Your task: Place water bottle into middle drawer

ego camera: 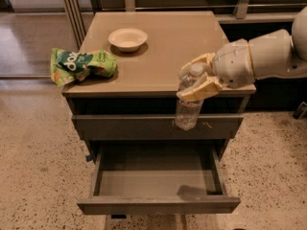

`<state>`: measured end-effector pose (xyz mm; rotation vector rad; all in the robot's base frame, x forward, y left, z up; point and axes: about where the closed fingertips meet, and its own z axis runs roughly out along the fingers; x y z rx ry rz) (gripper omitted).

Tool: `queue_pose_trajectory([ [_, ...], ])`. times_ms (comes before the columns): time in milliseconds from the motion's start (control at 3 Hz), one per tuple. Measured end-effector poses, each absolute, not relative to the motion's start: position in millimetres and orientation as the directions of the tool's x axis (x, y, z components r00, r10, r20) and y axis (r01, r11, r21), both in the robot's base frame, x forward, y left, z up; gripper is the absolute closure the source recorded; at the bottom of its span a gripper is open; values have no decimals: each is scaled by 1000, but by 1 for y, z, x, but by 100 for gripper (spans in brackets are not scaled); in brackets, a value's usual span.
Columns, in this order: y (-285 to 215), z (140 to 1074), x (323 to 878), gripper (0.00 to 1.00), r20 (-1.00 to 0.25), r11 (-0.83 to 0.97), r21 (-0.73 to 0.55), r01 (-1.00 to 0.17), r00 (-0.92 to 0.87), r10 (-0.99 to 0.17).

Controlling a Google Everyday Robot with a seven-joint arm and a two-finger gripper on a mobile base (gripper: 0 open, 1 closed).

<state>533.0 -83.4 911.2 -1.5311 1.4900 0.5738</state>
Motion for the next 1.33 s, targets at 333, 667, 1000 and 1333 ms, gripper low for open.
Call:
queue_pose_trajectory([
  [333, -90, 799, 503, 100, -835, 162, -190, -968, 73, -545],
  [667, -92, 705, 478, 100, -830, 143, -65, -988, -26, -558],
  [1000, -91, 700, 478, 100, -826, 135, -77, -988, -13, -563],
  [1333, -96, 673, 485, 100, -813, 128, -133, -983, 34, -582],
])
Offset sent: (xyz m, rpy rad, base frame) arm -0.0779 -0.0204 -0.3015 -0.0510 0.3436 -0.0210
